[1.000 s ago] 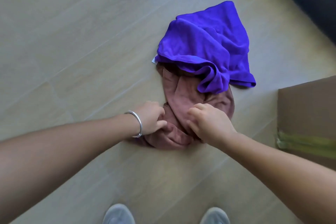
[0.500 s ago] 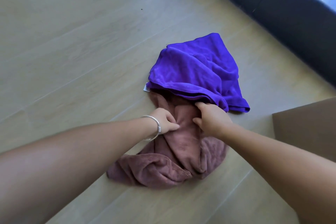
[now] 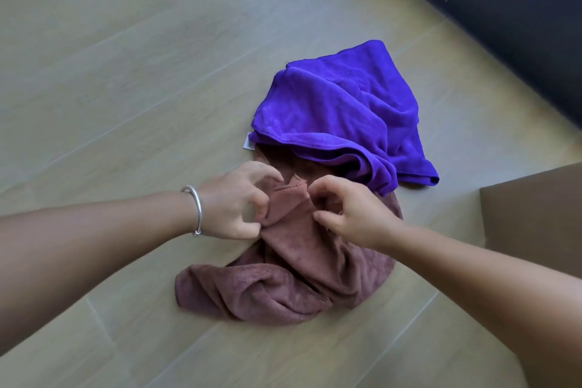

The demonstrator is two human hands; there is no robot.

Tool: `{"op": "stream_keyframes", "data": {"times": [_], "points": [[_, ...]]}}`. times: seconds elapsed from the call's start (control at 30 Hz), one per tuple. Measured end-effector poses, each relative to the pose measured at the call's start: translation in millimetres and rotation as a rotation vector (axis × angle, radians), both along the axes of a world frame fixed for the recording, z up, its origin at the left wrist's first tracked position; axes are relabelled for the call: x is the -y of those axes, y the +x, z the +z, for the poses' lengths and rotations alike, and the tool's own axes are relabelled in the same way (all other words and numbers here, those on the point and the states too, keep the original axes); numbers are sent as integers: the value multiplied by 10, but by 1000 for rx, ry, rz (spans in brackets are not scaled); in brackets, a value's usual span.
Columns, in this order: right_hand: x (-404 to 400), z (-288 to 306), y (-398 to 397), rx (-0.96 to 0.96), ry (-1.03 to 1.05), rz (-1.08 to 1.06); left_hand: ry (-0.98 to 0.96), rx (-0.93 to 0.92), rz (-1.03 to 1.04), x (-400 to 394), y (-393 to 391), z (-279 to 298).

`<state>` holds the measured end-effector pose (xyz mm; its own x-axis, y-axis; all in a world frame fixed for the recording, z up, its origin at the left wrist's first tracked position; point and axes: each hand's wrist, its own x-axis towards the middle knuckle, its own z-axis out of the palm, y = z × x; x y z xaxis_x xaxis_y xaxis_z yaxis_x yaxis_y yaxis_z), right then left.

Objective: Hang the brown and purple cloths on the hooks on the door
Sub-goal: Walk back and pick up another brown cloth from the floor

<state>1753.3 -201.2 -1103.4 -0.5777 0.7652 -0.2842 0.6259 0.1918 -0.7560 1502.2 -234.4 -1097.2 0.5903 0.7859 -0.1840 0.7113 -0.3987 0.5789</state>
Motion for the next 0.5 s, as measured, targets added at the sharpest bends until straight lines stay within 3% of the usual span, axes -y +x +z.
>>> {"op": "stream_keyframes", "data": {"times": [0.1,0.2,0.37,0.5], "points": [[-7,-65,-46,135,52,130,-7,-30,-120,-2,18,63],[9,-81,-160,139,73,206,25,-90,-185,69,-9,91],[0,-131,-350,124,180,201,248,-80,-177,233,-248,127],[-56,-151,-571,229,387,193,233,-144,-141,406,-537,136]]}}
